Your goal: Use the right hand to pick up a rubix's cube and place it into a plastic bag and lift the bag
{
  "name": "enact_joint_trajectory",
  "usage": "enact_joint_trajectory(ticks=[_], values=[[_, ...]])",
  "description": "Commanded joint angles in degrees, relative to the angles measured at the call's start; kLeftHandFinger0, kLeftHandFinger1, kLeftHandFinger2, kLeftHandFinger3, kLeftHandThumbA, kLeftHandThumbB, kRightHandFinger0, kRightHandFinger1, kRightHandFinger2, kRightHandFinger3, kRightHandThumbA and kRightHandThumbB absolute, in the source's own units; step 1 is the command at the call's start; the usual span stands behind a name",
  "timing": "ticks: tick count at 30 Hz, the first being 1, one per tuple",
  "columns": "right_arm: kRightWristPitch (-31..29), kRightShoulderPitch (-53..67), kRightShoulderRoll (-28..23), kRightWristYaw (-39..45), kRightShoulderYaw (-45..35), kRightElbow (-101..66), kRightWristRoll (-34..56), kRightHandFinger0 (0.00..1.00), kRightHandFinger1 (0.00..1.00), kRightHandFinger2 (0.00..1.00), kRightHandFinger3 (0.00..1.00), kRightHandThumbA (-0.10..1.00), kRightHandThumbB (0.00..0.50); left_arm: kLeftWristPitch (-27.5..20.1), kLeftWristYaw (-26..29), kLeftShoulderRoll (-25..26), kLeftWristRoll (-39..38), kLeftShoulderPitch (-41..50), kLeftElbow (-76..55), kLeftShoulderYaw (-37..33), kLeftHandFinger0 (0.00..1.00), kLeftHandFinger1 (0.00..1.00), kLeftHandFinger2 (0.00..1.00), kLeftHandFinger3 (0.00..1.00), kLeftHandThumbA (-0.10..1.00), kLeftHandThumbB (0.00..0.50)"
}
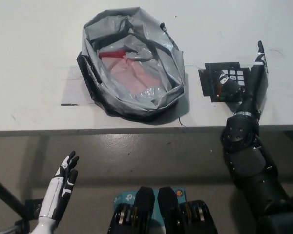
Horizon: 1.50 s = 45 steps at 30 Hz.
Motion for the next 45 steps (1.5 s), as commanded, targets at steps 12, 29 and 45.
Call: enact_joint_trajectory(ticks=[12,29,45], values=[[-0.59,-0.88,1.35,1.65,2.19,-11.89,2.09,1.0,1.0,1.0,1.0,0.94,0.407,-1.35,-0.21,0.3,-0.49,-0.45,-1.95,-0.06,1.0,1.0,1.0,1.0,1.0,0.22],[0.46,-0.43,-0.22,-0.63,3.26,-0.85,2.1,1.0,1.0,1.0,1.0,0.84,0.379,-1.83,-0.15,0.29,-0.58,-0.49,-1.52,-0.11,1.0,1.0,1.0,1.0,1.0,0.229],[-0.33,-0.45,-0.91,-1.64,3.82,4.02,3.12,1.0,1.0,1.0,1.0,0.88,0.395,-1.73,0.18,-0.02,-0.63,-0.36,-1.49,-0.01,1.0,1.0,1.0,1.0,1.0,0.218]])
